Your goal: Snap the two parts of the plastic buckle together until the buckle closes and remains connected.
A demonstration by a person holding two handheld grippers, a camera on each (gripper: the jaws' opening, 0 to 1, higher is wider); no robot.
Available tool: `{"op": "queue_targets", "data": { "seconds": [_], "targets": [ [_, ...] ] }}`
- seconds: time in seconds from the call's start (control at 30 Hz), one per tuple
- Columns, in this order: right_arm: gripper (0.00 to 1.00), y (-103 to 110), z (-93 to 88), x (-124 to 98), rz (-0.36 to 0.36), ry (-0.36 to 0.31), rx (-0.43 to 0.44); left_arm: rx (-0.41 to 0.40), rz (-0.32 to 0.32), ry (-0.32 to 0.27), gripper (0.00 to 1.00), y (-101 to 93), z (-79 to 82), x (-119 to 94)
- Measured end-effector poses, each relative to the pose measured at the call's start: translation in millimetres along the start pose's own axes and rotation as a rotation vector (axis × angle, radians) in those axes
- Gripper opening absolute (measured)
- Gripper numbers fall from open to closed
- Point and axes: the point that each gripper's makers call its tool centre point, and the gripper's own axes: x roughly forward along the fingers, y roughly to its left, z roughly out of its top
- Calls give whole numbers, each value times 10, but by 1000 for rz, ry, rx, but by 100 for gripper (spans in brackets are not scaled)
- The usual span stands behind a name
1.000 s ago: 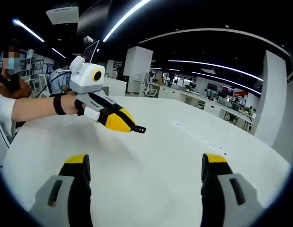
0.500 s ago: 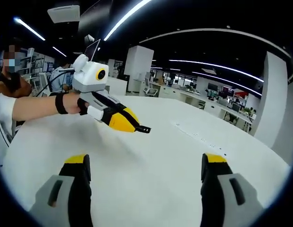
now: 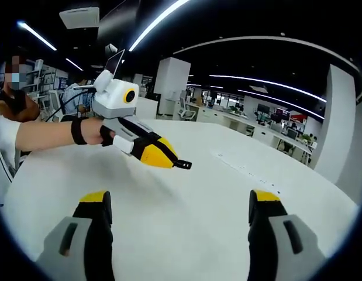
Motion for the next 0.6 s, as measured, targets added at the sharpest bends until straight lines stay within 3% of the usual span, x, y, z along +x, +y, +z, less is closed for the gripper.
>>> {"op": "queue_targets", "data": {
  "seconds": [0.6],
  "targets": [
    [98,-1,-1,-10,-1,2,-3,-2,-5,34,11,1,-142,-18]
  ]
}}
